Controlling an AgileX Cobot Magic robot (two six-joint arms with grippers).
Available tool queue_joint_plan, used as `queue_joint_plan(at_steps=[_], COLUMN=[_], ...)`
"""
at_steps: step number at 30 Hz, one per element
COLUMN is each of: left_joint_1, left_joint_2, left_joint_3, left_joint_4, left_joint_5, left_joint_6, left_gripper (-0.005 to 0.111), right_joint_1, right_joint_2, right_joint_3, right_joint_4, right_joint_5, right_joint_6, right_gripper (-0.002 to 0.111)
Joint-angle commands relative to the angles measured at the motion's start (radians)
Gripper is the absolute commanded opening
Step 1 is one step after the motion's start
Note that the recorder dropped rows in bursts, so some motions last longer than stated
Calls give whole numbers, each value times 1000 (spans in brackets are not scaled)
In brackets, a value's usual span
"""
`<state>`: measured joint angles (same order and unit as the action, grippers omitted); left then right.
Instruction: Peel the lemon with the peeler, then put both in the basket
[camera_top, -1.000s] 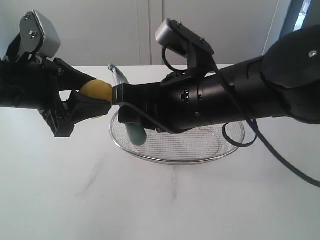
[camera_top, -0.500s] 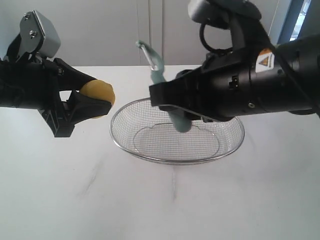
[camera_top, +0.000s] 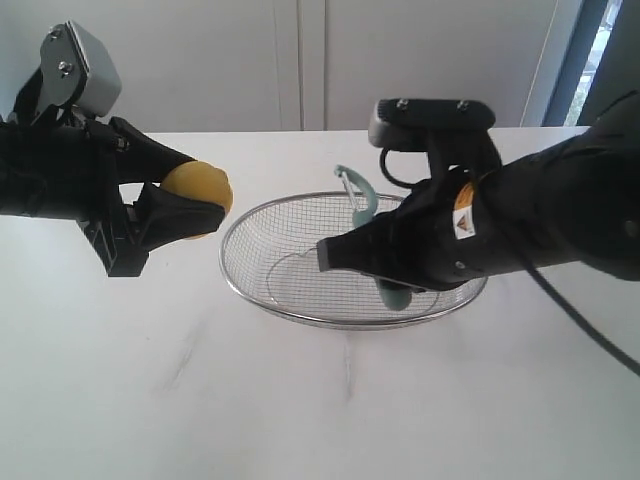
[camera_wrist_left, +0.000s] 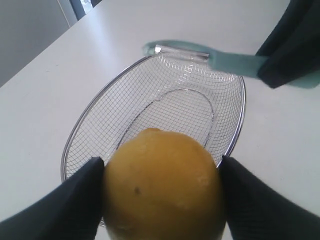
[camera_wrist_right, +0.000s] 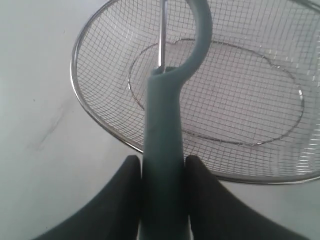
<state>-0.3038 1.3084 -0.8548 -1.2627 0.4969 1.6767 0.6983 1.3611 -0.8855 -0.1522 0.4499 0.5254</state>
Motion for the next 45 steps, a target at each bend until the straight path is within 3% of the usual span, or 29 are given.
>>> queue_joint_plan(at_steps=[1, 9, 15, 29, 45], left_joint_1=[2, 2, 2, 2, 2], left_joint_2=[-6, -6, -6, -6, -6], left_joint_3=[6, 6, 6, 6, 6], left_joint_4=[-29, -29, -29, -29, -29], left_joint_5=[22, 22, 22, 22, 22], left_joint_6=[-5, -5, -5, -5, -5], left_gripper=[0, 0, 0, 0, 0], right_joint_1=[-2, -2, -2, -2, -2], right_joint_2=[93, 177, 179, 152, 101], right_joint_3=[6, 1, 1, -44, -46], right_joint_4=[187, 951, 1249, 1281, 1195], right_joint_5=[-81, -100, -40, -21, -68], right_joint_6=[-142, -823, -1065, -1074, -1039], right_gripper=[0, 0, 0, 0, 0])
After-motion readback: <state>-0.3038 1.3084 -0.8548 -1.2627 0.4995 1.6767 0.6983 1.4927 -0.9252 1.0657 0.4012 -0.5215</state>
